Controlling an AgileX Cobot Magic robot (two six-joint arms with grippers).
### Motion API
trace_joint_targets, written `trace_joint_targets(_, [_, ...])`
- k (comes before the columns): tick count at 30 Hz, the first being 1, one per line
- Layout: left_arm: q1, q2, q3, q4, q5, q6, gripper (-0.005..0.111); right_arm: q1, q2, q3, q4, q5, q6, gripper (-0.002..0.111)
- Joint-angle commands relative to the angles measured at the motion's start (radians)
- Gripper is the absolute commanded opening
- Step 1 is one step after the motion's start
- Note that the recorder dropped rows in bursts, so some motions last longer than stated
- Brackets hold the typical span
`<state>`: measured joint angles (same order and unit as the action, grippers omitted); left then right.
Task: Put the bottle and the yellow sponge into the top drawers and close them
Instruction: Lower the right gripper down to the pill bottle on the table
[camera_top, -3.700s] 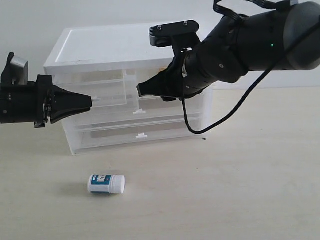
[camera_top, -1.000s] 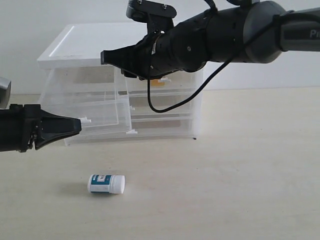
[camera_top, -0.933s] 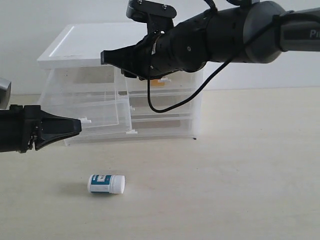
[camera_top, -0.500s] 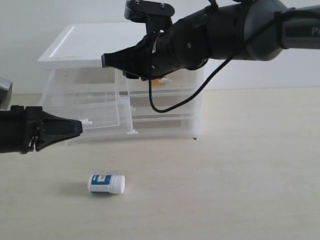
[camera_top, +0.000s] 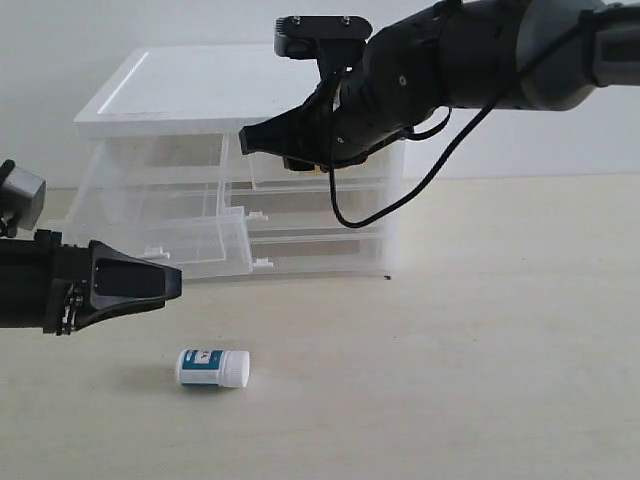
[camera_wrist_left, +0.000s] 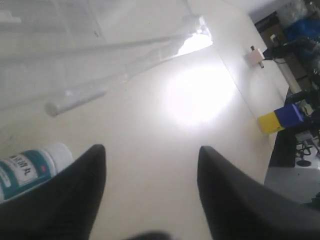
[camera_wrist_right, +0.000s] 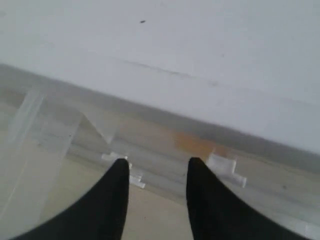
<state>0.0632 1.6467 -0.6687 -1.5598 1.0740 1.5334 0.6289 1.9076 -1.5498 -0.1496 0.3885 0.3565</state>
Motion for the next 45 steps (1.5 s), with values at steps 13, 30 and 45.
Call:
trace_joint_targets(13, [0.058,-0.023,0.109,-0.001,-0.047,0.064,0.052,0.022,-0.34,0.462,0.016,0.012,-0.271,0.034])
trace_joint_targets(30, [0.265,-0.026,0.226,-0.144,-0.031,0.179,0.052,0.218,-0.077,0.496,0.039,-0.232,-0.385,0.055])
trace_joint_targets(45, [0.265,-0.026,0.226,-0.151,-0.033,0.187,0.052,0.241,-0.021,0.489,0.039,-0.374,-0.432,0.055])
